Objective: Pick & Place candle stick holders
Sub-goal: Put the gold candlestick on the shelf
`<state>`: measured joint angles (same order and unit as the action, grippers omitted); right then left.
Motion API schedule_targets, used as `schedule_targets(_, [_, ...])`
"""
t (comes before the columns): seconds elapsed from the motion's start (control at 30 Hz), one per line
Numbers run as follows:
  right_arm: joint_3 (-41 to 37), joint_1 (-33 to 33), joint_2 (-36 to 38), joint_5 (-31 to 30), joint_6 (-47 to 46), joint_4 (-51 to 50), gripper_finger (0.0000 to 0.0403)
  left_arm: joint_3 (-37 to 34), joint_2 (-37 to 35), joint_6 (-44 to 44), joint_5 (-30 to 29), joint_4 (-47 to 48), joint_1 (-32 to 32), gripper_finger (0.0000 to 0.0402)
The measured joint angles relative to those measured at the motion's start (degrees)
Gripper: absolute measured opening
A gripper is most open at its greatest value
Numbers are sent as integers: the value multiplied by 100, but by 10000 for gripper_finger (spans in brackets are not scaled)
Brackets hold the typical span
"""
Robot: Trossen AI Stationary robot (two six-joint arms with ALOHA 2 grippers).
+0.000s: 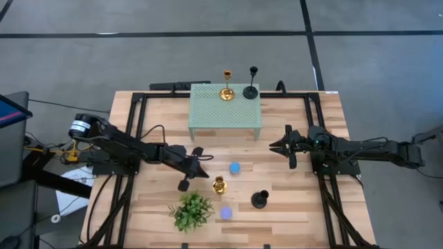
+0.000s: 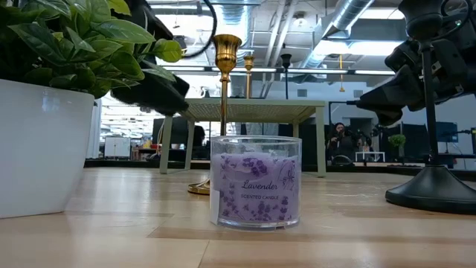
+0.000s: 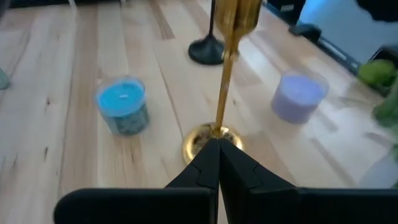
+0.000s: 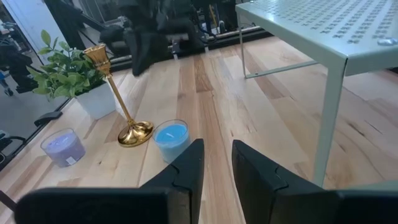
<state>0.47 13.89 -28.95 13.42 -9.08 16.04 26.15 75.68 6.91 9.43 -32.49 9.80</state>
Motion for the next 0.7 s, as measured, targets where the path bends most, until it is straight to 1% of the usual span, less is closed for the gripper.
schedule_targets(0.17, [-1, 2, -1, 0, -2, -25, 75, 4, 500, 212, -11, -784, 0, 3])
schedule_targets(0.27, [0, 2, -2, -1, 0, -22, 75, 4, 637, 333, 157, -1077, -2, 3])
schedule_targets(0.47, [0, 2, 0, 1, 0, -19, 75, 7, 1035, 316, 195, -1691, -2, 4])
schedule_targets(0.6, [0, 1, 0, -1, 0, -20, 75, 9, 1252, 203, 201, -2137, -2, 13])
schedule_targets(0.7, [0, 0, -2, -1, 0, -21, 75, 13, 1299, 105, 200, -2301, -2, 24])
